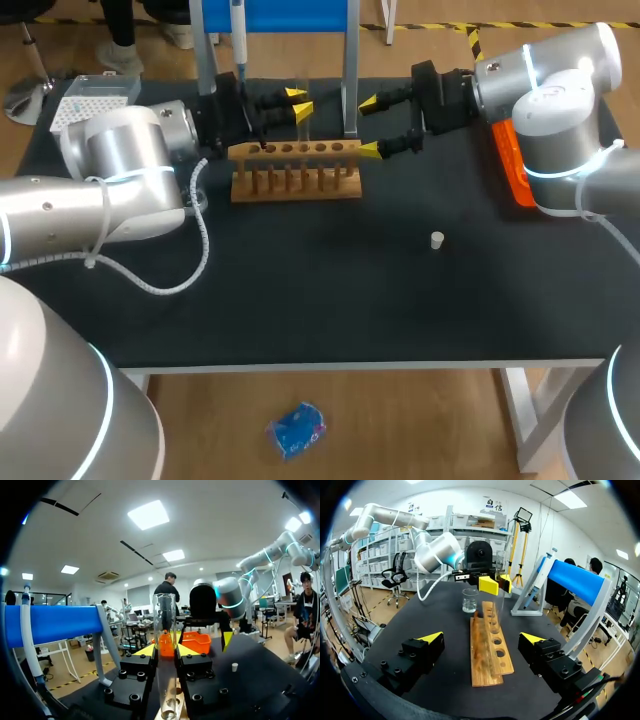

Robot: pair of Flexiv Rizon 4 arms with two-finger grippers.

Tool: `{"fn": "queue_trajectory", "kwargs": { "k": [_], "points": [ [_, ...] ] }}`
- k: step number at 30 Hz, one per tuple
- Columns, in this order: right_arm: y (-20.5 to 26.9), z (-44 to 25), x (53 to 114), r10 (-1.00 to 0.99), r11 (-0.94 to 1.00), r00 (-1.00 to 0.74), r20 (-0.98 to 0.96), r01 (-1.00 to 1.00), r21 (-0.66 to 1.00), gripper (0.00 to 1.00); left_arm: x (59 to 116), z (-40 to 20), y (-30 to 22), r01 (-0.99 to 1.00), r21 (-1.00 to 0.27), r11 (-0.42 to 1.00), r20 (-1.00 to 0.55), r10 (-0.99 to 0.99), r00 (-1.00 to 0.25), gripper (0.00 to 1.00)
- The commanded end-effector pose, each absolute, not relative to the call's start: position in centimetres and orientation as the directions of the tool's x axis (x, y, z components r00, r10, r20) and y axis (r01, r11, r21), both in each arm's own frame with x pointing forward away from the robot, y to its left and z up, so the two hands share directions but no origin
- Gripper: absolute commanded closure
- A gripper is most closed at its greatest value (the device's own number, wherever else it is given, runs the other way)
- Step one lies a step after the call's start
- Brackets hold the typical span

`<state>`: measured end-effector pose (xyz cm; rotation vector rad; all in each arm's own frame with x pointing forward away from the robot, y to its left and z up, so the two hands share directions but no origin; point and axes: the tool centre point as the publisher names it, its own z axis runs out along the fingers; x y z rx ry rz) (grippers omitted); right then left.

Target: Invert the test tube, pick up the pipette, mount the tip to pipette, aspirate from beaker and dispense into the tube, eject the tip, return the pipette, and cap with the stopper.

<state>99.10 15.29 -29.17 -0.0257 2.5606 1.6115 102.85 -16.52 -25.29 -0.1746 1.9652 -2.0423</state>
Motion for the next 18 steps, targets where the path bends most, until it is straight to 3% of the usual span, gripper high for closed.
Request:
{"fn": "queue_trajectory", "kwargs": {
  "k": [1, 18],
  "points": [
    [15.24, -29.20, 99.10, 0.047, 0.433, -0.993, -0.107, -0.077, 0.898, 0.00, 103.01, -25.44, -16.55, 0.127, -0.992, -0.019, -0.117, -0.287, -0.951, 1.00],
    [15.24, -29.20, 99.10, 0.047, 0.433, -0.993, -0.107, -0.077, 0.898, 0.00, 102.76, -26.30, -16.69, 0.133, -0.991, -0.025, -0.120, -0.285, -0.951, 1.00]
  ]
}}
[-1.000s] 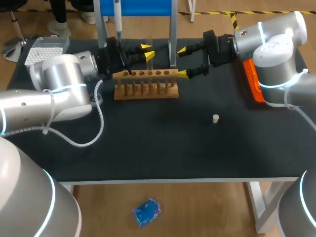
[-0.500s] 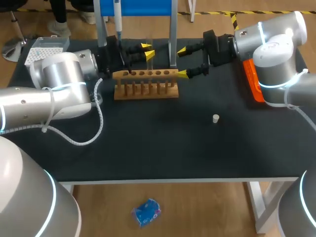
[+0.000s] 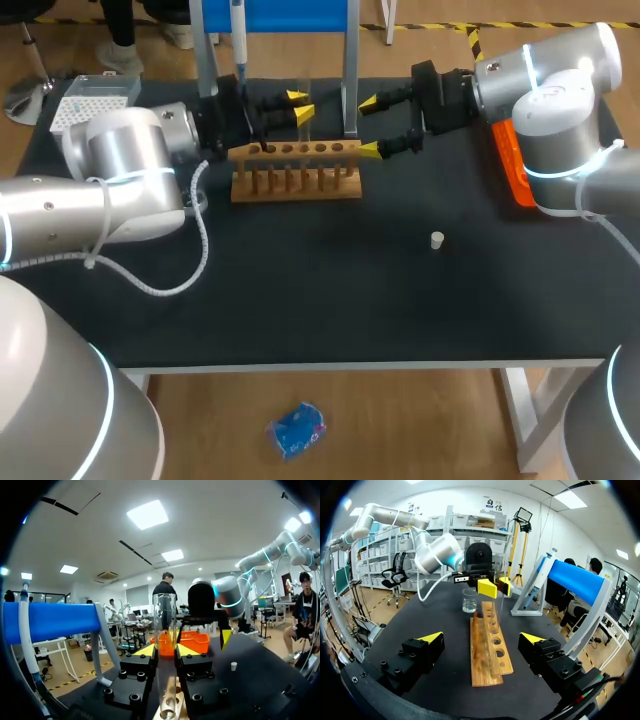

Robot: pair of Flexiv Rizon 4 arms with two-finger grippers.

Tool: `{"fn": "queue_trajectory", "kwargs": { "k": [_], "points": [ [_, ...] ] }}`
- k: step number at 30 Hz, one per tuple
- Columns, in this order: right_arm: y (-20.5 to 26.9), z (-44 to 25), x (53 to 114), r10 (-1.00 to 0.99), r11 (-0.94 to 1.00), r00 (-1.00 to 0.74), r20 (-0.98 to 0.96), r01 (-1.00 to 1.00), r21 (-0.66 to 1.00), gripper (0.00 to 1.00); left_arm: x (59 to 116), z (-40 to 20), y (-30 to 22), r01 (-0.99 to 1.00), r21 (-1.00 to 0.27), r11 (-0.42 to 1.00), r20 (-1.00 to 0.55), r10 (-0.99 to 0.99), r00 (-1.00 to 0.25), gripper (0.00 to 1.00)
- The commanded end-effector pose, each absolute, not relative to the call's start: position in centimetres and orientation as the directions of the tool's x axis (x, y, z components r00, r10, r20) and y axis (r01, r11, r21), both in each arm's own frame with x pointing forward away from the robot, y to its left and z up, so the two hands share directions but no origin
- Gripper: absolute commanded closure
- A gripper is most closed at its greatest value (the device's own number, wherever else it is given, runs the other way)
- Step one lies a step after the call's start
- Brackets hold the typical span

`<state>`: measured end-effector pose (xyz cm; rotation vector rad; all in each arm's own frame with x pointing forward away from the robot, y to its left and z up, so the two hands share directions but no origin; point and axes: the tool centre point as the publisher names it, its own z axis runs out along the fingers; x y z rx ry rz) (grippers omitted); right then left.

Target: Invert the test tube, pick up the pipette, mount the tip to pipette, aspirate from beaker and dispense into the tube, eject the tip, return the pipette, and cap with the stopper.

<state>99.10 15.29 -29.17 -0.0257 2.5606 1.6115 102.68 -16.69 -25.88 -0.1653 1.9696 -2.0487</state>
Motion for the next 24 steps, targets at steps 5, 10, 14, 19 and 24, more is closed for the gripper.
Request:
{"fn": "queue_trajectory", "kwargs": {
  "k": [5, 10, 14, 19, 24],
  "points": [
    [15.2, -29.2, 99.1, 0.047, 0.433, -0.993, -0.107, -0.077, 0.898, 0.00, 102.6, -26.8, -16.6, 0.123, -0.992, -0.027, -0.110, -0.288, -0.951, 1.00],
    [15.2, -29.2, 99.1, 0.047, 0.433, -0.993, -0.107, -0.077, 0.898, 0.00, 102.5, -27.2, -16.6, 0.115, -0.993, -0.026, -0.103, -0.287, -0.952, 1.00],
    [15.2, -29.2, 99.1, 0.047, 0.433, -0.993, -0.107, -0.077, 0.898, 0.00, 102.6, -27.5, -16.6, 0.110, -0.994, -0.028, -0.097, -0.287, -0.953, 1.00],
    [15.2, -29.2, 99.1, 0.047, 0.433, -0.993, -0.107, -0.077, 0.898, 0.00, 102.6, -27.8, -16.6, 0.110, -0.993, -0.032, -0.096, -0.289, -0.953, 1.00],
    [15.2, -29.2, 99.1, 0.047, 0.433, -0.993, -0.107, -0.077, 0.898, 0.00, 102.7, -28.1, -16.7, 0.110, -0.993, -0.029, -0.097, -0.287, -0.953, 1.00]
  ]
}}
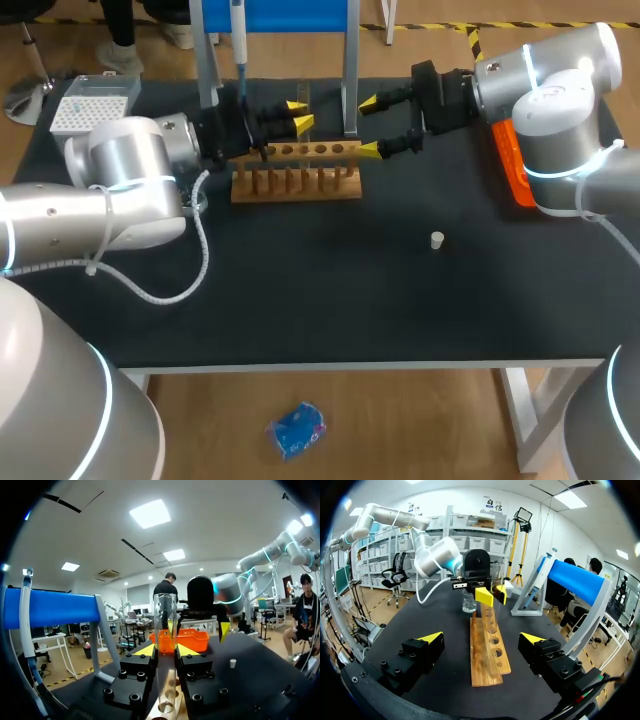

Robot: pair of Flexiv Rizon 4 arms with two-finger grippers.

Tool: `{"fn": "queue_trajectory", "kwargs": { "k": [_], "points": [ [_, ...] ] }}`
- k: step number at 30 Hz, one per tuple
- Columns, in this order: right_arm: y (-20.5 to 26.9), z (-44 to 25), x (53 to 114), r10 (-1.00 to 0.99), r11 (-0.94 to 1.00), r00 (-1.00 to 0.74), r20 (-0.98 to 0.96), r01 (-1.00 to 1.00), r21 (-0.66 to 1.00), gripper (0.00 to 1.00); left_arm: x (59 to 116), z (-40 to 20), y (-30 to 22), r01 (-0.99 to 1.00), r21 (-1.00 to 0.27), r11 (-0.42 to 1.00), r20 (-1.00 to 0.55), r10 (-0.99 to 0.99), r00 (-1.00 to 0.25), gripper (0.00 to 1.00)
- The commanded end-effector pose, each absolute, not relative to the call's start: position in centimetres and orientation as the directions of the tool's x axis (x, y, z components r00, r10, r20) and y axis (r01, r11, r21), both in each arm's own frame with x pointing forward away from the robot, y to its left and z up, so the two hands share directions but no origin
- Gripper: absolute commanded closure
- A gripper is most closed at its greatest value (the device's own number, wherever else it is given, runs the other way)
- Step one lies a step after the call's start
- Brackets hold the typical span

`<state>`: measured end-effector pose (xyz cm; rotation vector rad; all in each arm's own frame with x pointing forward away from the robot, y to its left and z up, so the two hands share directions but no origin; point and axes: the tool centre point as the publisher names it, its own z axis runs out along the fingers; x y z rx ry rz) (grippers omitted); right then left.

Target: Invert the test tube, pick up the pipette, mount the tip to pipette, aspirate from beaker and dispense into the tube, eject the tip, return the pipette, and cap with the stopper.

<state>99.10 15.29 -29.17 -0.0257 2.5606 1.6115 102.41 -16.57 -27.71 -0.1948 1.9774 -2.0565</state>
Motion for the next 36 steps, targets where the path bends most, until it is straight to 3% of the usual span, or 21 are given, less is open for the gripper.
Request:
{"fn": "queue_trajectory", "kwargs": {
  "k": [1, 25, 26, 27, 28, 29, 36],
  "points": [
    [15.2, -29.2, 99.1, 0.047, 0.433, -0.993, -0.107, -0.077, 0.898, 0.00, 102.7, -28.2, -16.7, 0.110, -0.994, -0.029, -0.097, -0.287, -0.953, 1.00],
    [15.2, -29.2, 99.1, 0.047, 0.433, -0.993, -0.107, -0.077, 0.898, 0.00, 102.5, -29.7, -16.9, 0.085, -0.996, -0.027, -0.073, -0.296, -0.952, 1.00],
    [15.2, -29.2, 99.1, 0.047, 0.433, -0.993, -0.107, -0.077, 0.898, 0.00, 102.5, -29.7, -16.8, 0.083, -0.996, -0.028, -0.071, -0.297, -0.952, 0.67],
    [15.2, -29.2, 99.1, 0.047, 0.433, -0.993, -0.107, -0.077, 0.898, 0.00, 102.5, -29.7, -16.8, 0.082, -0.996, -0.028, -0.070, -0.298, -0.952, 0.51],
    [15.2, -29.2, 99.1, 0.047, 0.433, -0.993, -0.107, -0.077, 0.898, 0.00, 102.5, -29.7, -16.8, 0.081, -0.996, -0.030, -0.069, -0.300, -0.951, 0.05],
    [15.2, -29.2, 99.1, 0.047, 0.433, -0.993, -0.107, -0.077, 0.898, 0.00, 102.4, -29.7, -16.7, 0.080, -0.996, -0.029, -0.068, -0.304, -0.950, 0.00],
    [15.2, -29.2, 99.1, 0.047, 0.433, -0.993, -0.107, -0.077, 0.898, 0.00, 102.2, -29.4, -16.1, 0.074, -0.997, -0.021, -0.063, -0.317, -0.946, 0.00]
  ]
}}
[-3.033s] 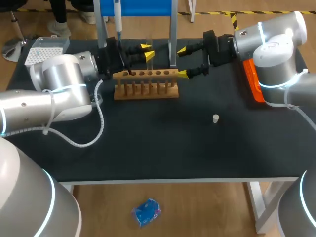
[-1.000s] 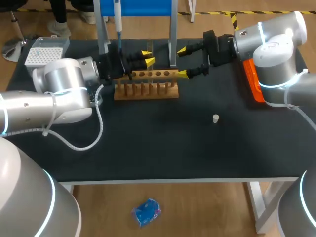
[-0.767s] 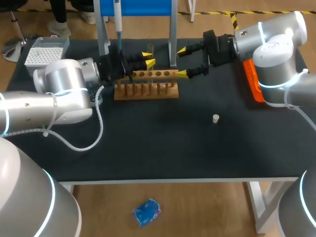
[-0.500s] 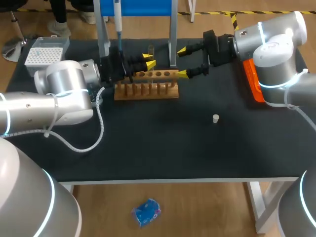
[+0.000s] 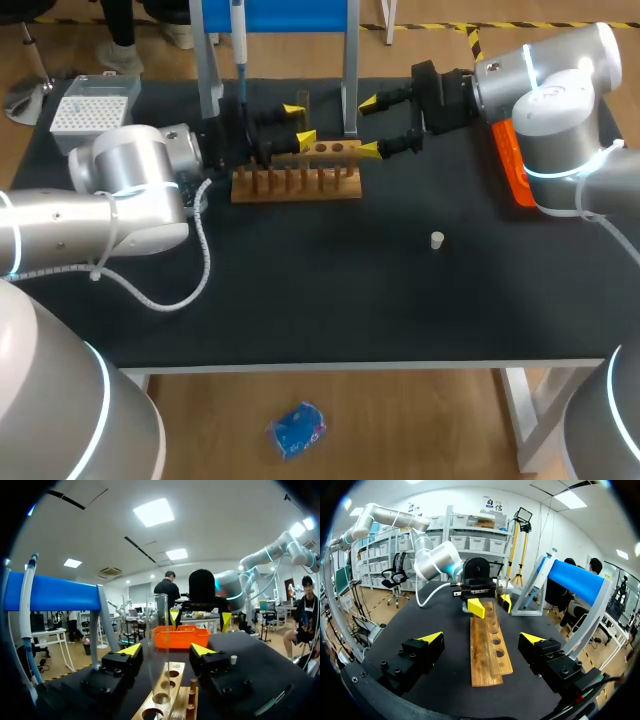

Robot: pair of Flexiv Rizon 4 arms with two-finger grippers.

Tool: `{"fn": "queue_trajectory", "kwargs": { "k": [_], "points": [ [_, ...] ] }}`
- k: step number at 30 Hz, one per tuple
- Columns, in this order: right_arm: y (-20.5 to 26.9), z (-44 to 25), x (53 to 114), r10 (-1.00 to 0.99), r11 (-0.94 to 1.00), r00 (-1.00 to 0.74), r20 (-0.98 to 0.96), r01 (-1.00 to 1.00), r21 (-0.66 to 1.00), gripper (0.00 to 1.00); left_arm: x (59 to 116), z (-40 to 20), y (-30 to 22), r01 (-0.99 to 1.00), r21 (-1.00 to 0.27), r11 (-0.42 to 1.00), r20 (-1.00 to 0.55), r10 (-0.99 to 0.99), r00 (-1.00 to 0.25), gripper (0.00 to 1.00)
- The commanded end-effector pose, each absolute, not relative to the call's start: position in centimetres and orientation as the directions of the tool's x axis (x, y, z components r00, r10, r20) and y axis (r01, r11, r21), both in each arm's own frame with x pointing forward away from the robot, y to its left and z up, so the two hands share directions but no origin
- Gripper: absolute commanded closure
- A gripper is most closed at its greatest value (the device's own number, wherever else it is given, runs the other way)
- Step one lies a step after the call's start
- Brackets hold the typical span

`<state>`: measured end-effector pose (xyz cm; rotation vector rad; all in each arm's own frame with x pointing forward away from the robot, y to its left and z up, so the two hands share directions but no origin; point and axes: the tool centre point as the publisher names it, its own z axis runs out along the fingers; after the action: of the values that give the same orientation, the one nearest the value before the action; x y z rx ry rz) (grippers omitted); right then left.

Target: Invert the test tube, pick up the pipette, mount the tip to pipette, aspirate from beaker and dispense into the tube, eject the tip, return the pipette, and cap with the stopper.

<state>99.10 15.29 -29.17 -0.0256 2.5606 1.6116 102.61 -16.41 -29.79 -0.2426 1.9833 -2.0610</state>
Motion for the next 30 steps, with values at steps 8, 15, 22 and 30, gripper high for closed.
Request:
{"fn": "queue_trajectory", "kwargs": {
  "k": [8, 15, 22, 30],
  "points": [
    [15.2, -29.2, 99.1, 0.047, 0.433, -0.993, -0.107, -0.077, 0.898, 0.00, 102.0, -27.7, -14.8, -0.008, -1.000, 0.000, 0.008, -0.314, -0.949, 0.00],
    [15.2, -29.2, 99.1, 0.047, 0.433, -0.993, -0.107, -0.077, 0.898, 0.00, 102.1, -24.0, -13.6, -0.056, -0.993, 0.103, 0.022, -0.309, -0.951, 0.00],
    [15.2, -29.2, 99.1, 0.047, 0.433, -0.993, -0.107, -0.077, 0.898, 0.00, 101.6, -21.1, -13.1, -0.105, -0.964, 0.246, 0.023, -0.314, -0.949, 0.00],
    [15.2, -29.2, 99.1, 0.047, 0.433, -0.993, -0.107, -0.077, 0.898, 0.00, 100.3, -18.4, -12.0, -0.096, -0.927, 0.362, -0.032, -0.332, -0.943, 0.00]
  ]
}}
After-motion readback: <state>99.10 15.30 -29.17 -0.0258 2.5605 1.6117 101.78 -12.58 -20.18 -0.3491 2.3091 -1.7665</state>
